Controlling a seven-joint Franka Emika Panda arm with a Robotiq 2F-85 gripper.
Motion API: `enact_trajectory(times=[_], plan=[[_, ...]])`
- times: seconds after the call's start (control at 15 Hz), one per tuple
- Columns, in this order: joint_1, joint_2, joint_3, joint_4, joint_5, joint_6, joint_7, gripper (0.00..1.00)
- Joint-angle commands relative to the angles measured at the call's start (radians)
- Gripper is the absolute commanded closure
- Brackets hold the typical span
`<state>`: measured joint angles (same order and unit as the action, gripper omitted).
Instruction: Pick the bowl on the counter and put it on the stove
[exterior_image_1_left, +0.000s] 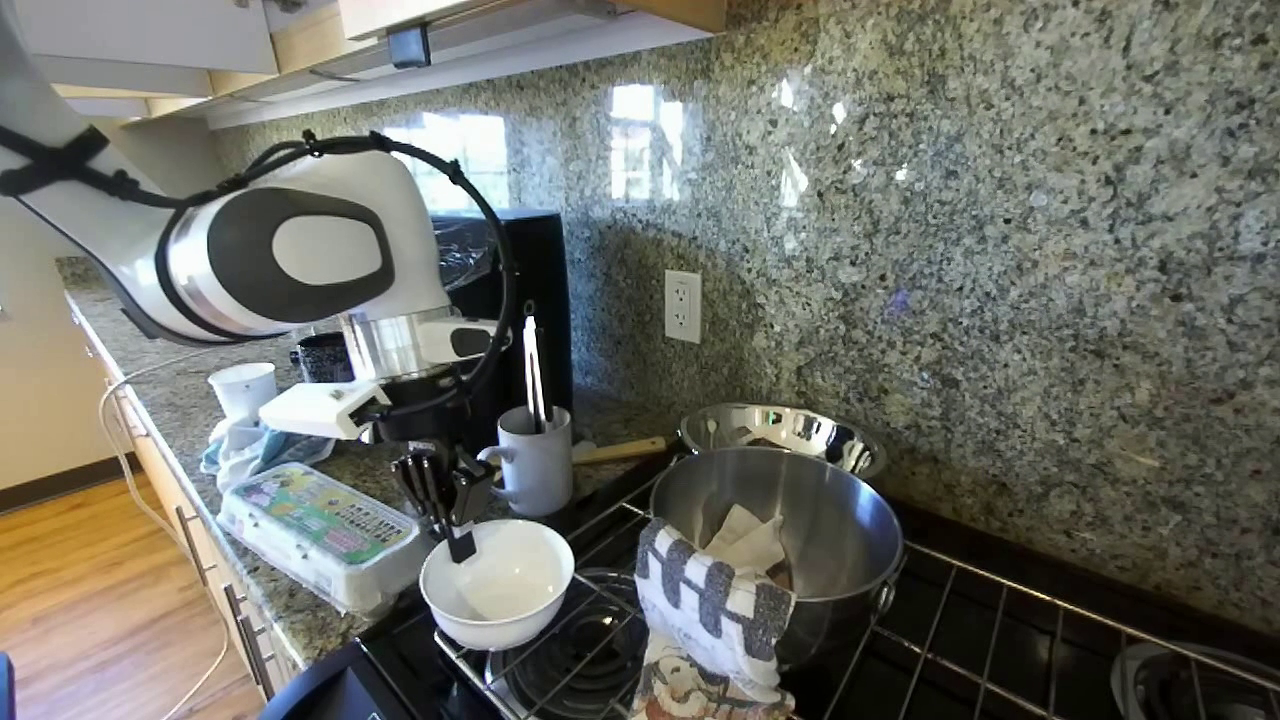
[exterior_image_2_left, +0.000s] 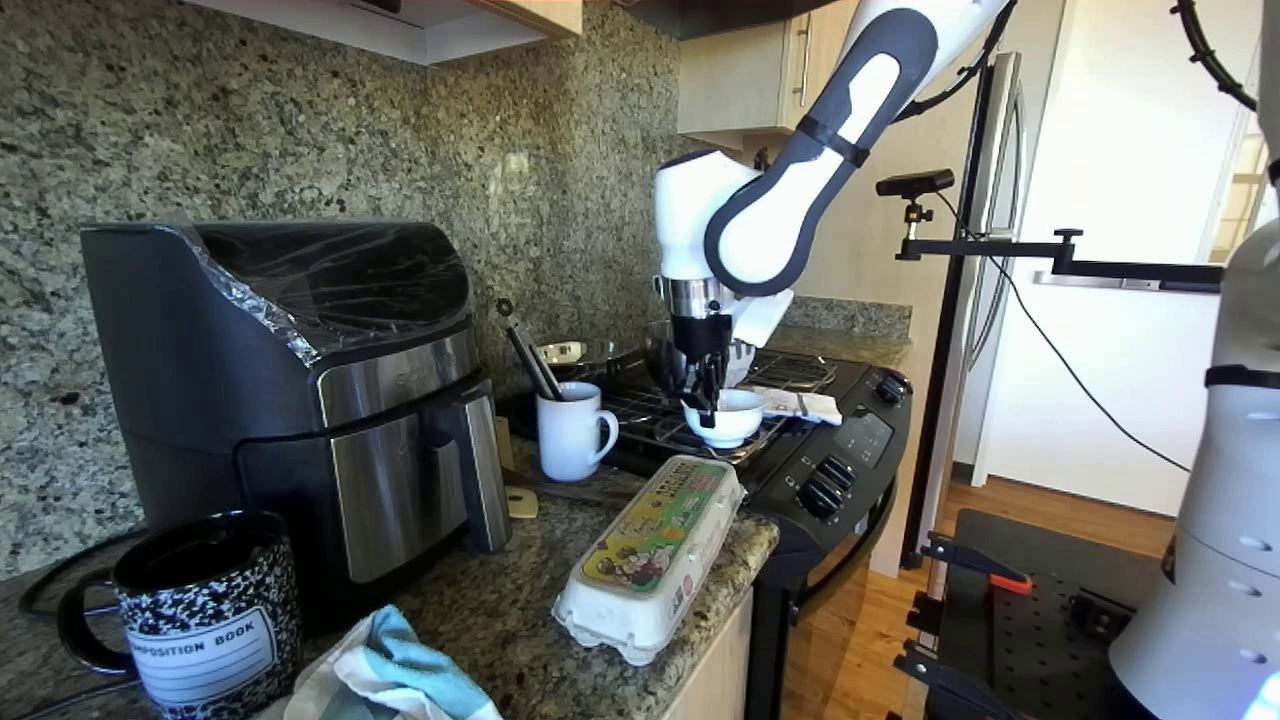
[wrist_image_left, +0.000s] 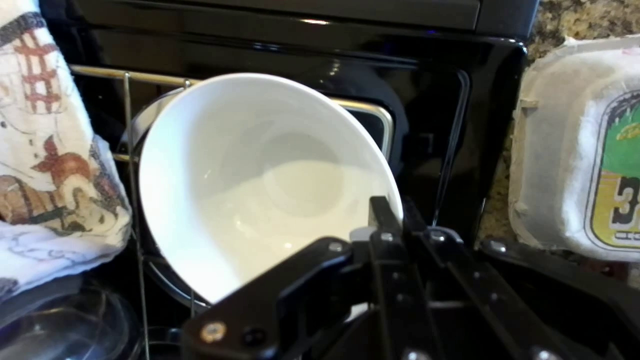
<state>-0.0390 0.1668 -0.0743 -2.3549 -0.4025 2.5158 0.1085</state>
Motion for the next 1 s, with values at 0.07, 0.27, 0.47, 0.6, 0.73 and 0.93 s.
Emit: enact_trajectory(times=[0.07, 0.27, 0.47, 0.6, 0.73, 0.93], plan=[[0.016, 0.001, -0.011, 0.002, -0.017, 0.008, 0.026, 0.63], [0.017, 0.000, -0.011, 0.000, -0.016, 0.008, 0.026, 0.39], [0.018, -0.002, -0.011, -0.001, -0.017, 0.009, 0.027, 0.18], [0.019, -0.002, -0.011, -0.002, -0.017, 0.010, 0.027, 0.02], [0.021, -0.002, -0.011, -0.001, -0.018, 0.009, 0.028, 0.00], [0.022, -0.004, -0.010, 0.001, -0.015, 0.006, 0.026, 0.00]])
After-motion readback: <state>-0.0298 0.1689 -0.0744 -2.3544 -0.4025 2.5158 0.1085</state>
